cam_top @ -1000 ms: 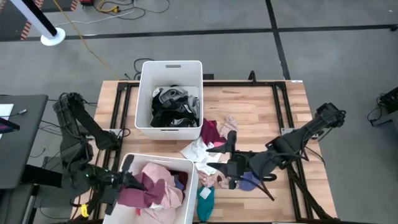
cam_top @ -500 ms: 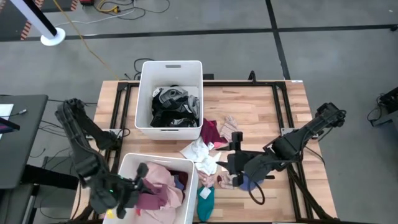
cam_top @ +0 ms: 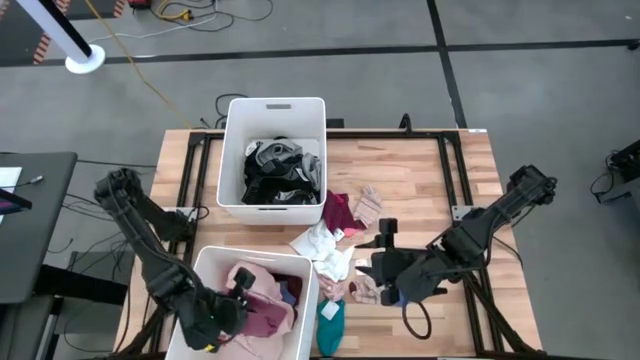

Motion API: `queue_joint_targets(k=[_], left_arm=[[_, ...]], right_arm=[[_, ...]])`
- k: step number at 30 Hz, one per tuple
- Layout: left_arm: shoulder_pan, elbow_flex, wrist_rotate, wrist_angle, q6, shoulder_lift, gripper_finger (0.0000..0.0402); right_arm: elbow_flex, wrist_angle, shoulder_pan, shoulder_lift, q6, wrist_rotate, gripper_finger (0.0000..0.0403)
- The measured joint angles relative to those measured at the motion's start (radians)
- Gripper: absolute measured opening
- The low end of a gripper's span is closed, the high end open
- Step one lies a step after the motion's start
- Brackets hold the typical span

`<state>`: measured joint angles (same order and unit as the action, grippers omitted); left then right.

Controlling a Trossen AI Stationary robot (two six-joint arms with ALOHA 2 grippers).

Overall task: Sort clothes
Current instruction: Put the red underwear into the bottom white laundry bin

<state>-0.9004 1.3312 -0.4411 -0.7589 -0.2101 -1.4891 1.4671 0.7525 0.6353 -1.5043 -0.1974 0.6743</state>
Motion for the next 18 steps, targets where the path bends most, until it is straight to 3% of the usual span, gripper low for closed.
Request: queue_joint_targets(k=[10,18], left_arm=[[0.078,-0.001,0.185,-0.053,-0.024,-0.093,0.0014],[0.145,-0.033,0.256,-0.053,-0.023,-0.114,0.0024]], right_arm=[[-0.124,0.004,0.0,-0.001,-0.085,-0.003,0.0226],[-0.263,-0.141,-0.004,-0.001,-0.103,-0.016,0.0226]])
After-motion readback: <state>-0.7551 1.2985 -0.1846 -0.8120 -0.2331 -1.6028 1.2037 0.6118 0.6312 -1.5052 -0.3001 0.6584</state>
